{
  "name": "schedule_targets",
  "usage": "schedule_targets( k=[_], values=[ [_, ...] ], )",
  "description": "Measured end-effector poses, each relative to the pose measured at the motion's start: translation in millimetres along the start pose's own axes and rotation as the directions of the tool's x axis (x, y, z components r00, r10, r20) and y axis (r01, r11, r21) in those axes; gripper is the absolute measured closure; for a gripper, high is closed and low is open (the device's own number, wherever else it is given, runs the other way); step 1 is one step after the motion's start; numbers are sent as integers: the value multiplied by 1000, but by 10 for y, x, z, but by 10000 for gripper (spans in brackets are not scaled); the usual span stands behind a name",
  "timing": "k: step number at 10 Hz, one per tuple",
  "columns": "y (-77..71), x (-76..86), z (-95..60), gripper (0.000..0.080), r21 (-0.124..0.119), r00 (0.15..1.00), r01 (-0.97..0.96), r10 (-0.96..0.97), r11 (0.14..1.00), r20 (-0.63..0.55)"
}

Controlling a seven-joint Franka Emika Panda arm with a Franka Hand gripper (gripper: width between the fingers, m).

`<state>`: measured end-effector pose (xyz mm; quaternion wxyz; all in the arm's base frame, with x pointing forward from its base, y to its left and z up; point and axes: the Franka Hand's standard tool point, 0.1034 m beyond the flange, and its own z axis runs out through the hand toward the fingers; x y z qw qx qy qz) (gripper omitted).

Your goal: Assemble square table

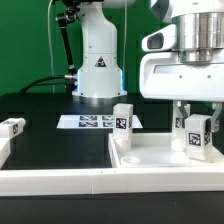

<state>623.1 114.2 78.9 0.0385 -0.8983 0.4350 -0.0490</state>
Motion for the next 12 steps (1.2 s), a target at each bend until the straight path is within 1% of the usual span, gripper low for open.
schedule_targets(
  k=[1,2,3,5,7,8,9,10,11,12],
  values=[
    [2,-6,3,509,-3,992,-128,128,992,17],
    [0,-3,5,509,4,967,-253,253,967,36],
    [1,1,5,509,6,942,-332,331,943,47],
    [-10,-20,12,509,4,868,-494,493,869,57],
    [-14,-28,13,509,1,825,-562,561,827,59],
    [-13,-28,13,508,0,821,-569,568,822,59],
    [-11,-34,16,508,0,850,-525,524,851,54],
    [-8,-64,25,302,-5,894,-445,445,895,48],
    [-18,-94,27,302,-8,923,-382,382,924,40],
    [-34,-115,28,183,-3,957,-289,289,957,35]
  ],
)
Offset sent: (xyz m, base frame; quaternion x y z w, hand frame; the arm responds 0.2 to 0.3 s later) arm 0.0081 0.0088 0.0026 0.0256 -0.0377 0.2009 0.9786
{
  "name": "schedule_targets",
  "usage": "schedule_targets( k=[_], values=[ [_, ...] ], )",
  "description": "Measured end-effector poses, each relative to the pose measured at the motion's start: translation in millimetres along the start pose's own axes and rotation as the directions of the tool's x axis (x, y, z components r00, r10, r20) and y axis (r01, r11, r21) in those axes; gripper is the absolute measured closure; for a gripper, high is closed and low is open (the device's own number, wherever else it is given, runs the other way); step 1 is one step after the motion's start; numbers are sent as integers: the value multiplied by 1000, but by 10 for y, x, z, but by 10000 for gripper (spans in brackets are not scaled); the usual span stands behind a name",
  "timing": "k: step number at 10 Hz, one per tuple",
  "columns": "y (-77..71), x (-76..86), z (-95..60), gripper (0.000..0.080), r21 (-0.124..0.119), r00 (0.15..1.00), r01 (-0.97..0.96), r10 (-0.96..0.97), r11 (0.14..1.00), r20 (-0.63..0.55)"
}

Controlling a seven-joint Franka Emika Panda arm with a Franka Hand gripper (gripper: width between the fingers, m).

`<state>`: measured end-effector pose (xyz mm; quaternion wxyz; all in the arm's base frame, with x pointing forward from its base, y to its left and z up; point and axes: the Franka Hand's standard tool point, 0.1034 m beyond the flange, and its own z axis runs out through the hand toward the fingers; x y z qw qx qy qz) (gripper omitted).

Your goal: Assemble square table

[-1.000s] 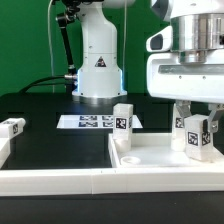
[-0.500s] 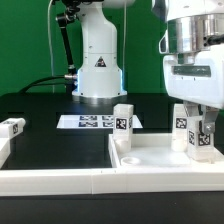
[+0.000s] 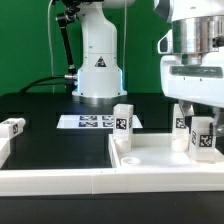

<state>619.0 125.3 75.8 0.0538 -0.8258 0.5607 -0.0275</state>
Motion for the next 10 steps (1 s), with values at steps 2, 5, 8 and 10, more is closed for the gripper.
schedule_targets(
  k=[2,5,8,10],
  values=[
    [-11,-5,-3,152,5,988,154,-154,988,-2],
    [-11,1,-4,150,0,920,393,-393,920,-8],
    [-33,51,-19,150,-6,745,666,-666,746,-27],
    [-40,60,-23,150,-10,655,755,-755,655,-31]
  ],
)
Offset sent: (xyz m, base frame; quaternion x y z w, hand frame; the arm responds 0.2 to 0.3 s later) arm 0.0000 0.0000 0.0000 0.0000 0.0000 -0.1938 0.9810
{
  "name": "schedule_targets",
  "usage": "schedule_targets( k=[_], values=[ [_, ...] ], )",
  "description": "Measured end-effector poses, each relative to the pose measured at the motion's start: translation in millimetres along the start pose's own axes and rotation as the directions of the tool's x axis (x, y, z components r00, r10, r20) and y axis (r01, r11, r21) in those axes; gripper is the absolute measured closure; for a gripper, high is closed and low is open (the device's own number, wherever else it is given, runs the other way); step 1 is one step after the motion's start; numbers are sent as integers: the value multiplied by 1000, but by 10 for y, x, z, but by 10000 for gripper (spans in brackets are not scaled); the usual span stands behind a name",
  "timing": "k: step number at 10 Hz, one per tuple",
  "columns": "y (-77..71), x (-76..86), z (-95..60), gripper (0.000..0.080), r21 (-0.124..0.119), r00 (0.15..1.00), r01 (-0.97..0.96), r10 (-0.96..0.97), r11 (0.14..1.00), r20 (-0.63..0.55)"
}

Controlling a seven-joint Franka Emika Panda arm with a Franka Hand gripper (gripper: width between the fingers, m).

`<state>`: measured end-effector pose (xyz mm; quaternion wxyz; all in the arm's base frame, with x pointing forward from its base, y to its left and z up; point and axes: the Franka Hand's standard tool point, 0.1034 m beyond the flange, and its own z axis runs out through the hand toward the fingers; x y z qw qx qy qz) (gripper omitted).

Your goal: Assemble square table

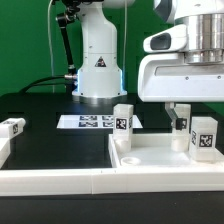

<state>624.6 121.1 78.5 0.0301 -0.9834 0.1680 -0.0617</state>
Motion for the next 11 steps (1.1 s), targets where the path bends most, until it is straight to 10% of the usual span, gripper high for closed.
schedule_targets(
  k=[6,8,11],
  values=[
    [32,24,6,165,-17,962,273,-274,962,-8],
    [34,25,6,514,-17,962,273,-273,962,-8],
    [32,22,8,509,-14,985,171,-171,985,-9]
  ],
)
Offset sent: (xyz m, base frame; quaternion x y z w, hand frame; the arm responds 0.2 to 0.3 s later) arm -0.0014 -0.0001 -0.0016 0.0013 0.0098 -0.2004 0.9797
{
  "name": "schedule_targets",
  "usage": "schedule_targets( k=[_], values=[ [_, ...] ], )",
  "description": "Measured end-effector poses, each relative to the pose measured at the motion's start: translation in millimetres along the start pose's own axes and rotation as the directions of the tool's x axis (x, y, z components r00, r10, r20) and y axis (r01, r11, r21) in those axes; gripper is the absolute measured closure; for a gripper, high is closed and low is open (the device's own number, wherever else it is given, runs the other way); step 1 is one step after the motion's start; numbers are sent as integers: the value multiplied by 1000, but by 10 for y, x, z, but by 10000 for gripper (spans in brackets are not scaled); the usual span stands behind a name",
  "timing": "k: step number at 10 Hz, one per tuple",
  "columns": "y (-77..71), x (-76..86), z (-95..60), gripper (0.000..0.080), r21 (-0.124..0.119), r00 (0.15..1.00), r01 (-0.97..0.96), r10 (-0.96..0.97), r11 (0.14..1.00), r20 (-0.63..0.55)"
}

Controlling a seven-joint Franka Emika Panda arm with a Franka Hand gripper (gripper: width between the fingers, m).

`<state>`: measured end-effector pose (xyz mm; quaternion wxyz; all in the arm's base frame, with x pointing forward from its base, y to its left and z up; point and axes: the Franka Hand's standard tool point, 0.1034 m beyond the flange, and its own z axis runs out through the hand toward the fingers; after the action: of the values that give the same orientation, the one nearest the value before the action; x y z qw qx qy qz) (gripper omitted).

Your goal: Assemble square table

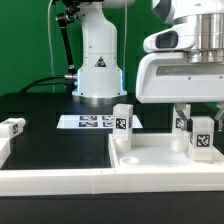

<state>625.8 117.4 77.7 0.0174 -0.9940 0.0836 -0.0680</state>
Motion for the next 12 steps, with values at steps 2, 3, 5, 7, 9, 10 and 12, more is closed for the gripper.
schedule_targets(
  k=[2,3,5,7,9,10,12],
  values=[
    [-2,-7,2,509,0,973,-232,232,973,2],
    [-11,-21,-3,509,-6,929,-371,371,929,9],
    [-1,-42,0,509,-16,787,-617,617,787,20],
    [29,-48,4,509,-20,600,-799,798,602,48],
    [84,-40,6,509,-43,517,-853,854,520,63],
    [96,-34,8,509,-45,486,-871,872,488,61],
    [92,-35,11,509,-50,378,-923,924,381,55]
  ],
)
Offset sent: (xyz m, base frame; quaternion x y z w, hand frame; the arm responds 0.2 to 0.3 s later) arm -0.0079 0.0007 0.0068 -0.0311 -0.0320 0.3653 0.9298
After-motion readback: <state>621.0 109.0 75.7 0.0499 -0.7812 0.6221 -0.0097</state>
